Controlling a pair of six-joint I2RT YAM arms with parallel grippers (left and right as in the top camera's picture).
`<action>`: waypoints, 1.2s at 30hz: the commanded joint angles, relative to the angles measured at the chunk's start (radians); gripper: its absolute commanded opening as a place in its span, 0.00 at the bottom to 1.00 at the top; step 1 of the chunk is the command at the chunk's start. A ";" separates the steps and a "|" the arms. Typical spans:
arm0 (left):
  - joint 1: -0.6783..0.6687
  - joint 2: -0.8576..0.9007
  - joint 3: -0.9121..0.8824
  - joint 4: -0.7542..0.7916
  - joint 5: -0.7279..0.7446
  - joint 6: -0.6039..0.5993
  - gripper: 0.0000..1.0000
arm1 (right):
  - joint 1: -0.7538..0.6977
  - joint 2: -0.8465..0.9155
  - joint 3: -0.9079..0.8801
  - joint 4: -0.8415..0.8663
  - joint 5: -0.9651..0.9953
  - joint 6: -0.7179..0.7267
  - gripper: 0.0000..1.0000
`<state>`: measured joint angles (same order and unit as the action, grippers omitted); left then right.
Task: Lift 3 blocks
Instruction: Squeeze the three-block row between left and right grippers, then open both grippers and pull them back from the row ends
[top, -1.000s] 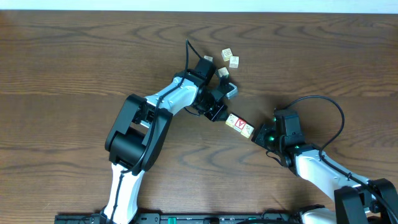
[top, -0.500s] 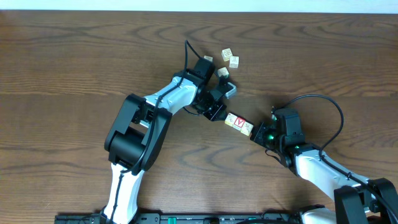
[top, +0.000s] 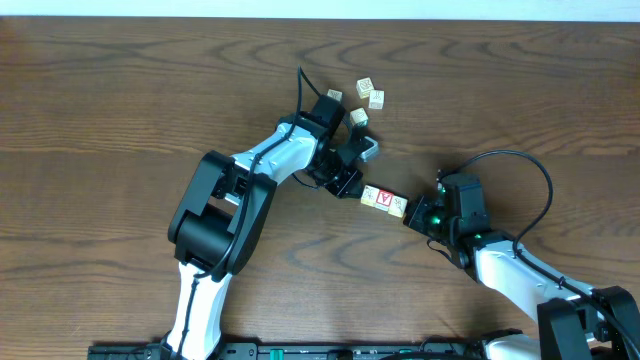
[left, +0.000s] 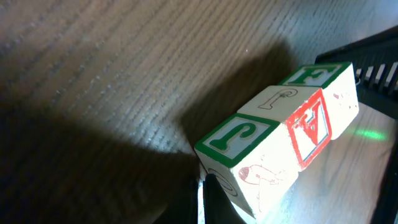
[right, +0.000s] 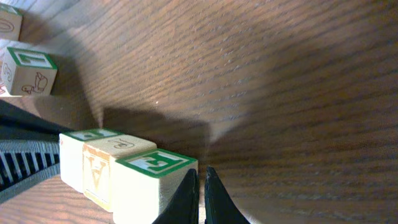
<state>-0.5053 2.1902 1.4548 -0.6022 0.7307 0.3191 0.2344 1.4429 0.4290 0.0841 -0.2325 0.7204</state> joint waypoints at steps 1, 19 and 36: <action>-0.007 0.017 0.011 -0.023 0.014 0.021 0.07 | -0.025 0.010 -0.005 0.006 0.004 -0.035 0.04; -0.006 0.017 0.011 -0.028 0.010 0.021 0.07 | -0.056 0.016 -0.005 -0.014 -0.055 -0.099 0.01; -0.006 0.017 0.011 -0.014 -0.010 0.020 0.07 | -0.040 0.017 -0.005 -0.005 -0.138 -0.207 0.01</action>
<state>-0.5079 2.1902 1.4548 -0.6186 0.7334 0.3191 0.1856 1.4528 0.4290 0.0673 -0.3454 0.5396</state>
